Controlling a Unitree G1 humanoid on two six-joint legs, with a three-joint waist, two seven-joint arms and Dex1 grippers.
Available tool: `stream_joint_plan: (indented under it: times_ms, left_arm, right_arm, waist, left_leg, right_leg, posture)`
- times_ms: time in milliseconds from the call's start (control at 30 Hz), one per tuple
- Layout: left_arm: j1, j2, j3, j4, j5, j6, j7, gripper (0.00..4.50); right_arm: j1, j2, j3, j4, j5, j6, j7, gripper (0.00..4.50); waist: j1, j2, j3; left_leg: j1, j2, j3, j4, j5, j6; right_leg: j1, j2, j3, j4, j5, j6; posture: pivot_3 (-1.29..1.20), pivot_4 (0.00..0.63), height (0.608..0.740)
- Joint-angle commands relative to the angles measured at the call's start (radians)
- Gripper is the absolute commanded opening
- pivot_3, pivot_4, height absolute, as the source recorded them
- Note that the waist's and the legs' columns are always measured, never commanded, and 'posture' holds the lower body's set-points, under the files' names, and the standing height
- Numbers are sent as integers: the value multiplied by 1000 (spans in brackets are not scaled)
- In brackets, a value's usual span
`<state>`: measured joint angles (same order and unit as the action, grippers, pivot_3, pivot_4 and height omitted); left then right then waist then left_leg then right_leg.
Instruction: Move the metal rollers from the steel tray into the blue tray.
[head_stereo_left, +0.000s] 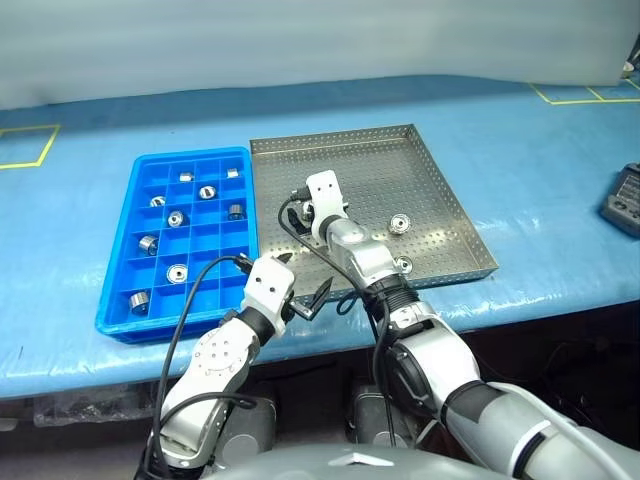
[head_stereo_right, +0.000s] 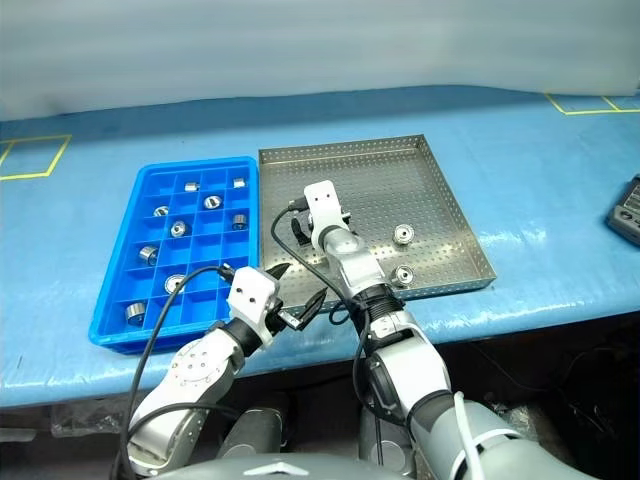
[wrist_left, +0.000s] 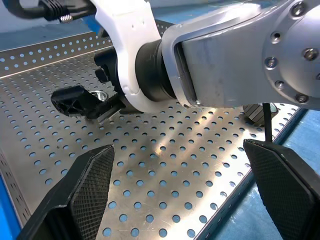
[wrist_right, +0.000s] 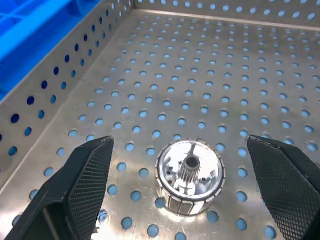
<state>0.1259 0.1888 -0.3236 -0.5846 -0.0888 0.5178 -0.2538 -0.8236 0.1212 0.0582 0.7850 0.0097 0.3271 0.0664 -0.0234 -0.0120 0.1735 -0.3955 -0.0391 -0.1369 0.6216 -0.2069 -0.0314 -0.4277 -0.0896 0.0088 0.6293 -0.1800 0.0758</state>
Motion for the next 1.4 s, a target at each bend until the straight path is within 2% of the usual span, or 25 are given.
stream_joint_plan:
  times_ms: [33, 233, 333, 567, 733, 1100, 1400]
  left_arm:
    - [-2, -2, -5, -35, 4, -4, 5, 4500]
    - [2, -16, 5, -36, 4, -23, 26, 4500]
    - [5, -34, 28, -42, -2, -43, 45, 4500]
    - [31, -90, 127, -61, 21, -110, 141, 4500]
    - [75, -109, 150, -95, 45, -119, 199, 4500]
    - [194, -137, 172, -165, 76, -127, 269, 4500]
    - [226, -147, 155, -172, 90, -131, 280, 4500]
  right_arm:
    - [-50, 1, -30, 62, 15, -53, 3, 3599]
    - [-51, 7, -48, 76, 29, -85, 21, 1706]
    - [-37, 16, -26, 16, 20, -78, 38, 1694]
    - [11, 69, 126, -323, 11, -1, 129, 1694]
    - [2, 101, 201, -405, 51, 31, 214, 1694]
    - [3, 152, 332, -322, 70, 12, 295, 1694]
    - [-47, 192, 296, -93, 109, -10, 315, 1694]
  waist:
    - [0, 0, 0]
    - [0, 0, 0]
    - [0, 0, 0]
    - [8, 1, 0]
    - [29, 0, 0]
    - [95, 0, 0]
    - [151, 0, 0]
  left_leg:
    - [0, 0, 0, 0, 0, 0]
    - [0, 0, 0, 0, 0, 0]
    - [0, 0, 0, 0, 0, 0]
    - [0, 0, -1, -1, 0, 0]
    - [0, 0, -2, -1, 0, 0]
    - [0, 0, -3, -2, 0, 0]
    - [0, 0, -2, -3, 0, -1]
  right_leg:
    - [0, 0, 0, 0, 0, 0]
    - [0, 0, 0, 0, 0, 0]
    - [0, 0, 0, 0, 0, 0]
    - [-1, 1, 0, 1, 0, 0]
    - [0, 1, 0, 0, 0, 0]
    - [-1, 1, -1, 0, -1, -2]
    - [-1, 1, -1, 0, -2, -2]
  posture:
    - [119, 150, 740]
    - [119, 150, 740]
    - [126, 150, 740]
    - [179, 150, 740]
    - [252, 150, 740]
    - [392, 150, 740]
    - [418, 150, 740]
